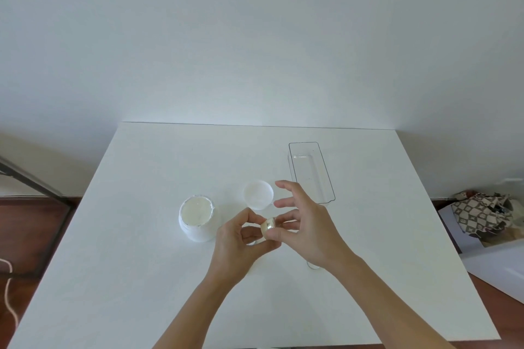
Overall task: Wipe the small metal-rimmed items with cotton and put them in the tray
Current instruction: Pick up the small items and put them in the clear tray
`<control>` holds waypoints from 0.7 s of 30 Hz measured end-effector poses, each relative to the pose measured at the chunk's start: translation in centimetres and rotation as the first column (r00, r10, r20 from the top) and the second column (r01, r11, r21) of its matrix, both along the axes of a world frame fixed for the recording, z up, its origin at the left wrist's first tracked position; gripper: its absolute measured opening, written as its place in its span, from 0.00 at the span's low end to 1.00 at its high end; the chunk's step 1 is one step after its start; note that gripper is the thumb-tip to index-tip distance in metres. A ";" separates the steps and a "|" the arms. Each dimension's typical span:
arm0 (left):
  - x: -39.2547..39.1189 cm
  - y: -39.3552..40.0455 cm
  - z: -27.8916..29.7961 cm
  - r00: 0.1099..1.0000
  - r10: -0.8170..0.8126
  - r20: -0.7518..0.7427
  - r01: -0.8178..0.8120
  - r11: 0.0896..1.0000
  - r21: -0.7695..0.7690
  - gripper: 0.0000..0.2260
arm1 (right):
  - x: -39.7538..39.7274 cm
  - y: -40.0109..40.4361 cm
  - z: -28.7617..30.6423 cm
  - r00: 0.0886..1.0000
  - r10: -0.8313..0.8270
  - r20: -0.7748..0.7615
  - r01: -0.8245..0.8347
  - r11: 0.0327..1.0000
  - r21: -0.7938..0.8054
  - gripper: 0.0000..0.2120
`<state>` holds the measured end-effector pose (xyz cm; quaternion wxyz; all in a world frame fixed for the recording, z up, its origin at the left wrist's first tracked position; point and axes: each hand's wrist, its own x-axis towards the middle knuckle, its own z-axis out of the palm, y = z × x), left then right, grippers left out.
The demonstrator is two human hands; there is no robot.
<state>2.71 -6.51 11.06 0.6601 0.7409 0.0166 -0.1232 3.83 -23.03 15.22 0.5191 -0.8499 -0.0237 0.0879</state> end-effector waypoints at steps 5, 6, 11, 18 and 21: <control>-0.1 0.1 -0.9 1.000 0.002 0.004 -0.002 1.000 -0.002 0.15 | -0.1 0.5 -1.1 0.996 -0.071 -0.048 0.071 0.997 0.004 0.36; -0.1 0.1 -1.2 1.000 0.000 0.008 0.000 1.000 0.001 0.15 | 0.0 0.5 -1.3 0.995 -0.074 -0.068 0.074 0.997 0.007 0.35; 0.2 1.0 -3.1 0.997 -0.078 -0.019 0.079 0.994 0.071 0.20 | 0.6 0.1 -3.8 0.983 -0.090 -0.162 0.093 0.996 0.010 0.34; -0.5 4.9 -7.5 0.992 0.110 -0.062 -0.082 0.936 0.341 0.10 | 1.2 -0.9 -10.0 0.971 -0.130 -0.199 0.064 0.950 -0.306 0.28; -1.4 5.4 -9.1 0.981 0.170 -0.098 -0.120 0.915 0.386 0.10 | 1.2 -0.8 -12.3 0.985 -0.061 -0.159 -0.008 0.916 -0.400 0.27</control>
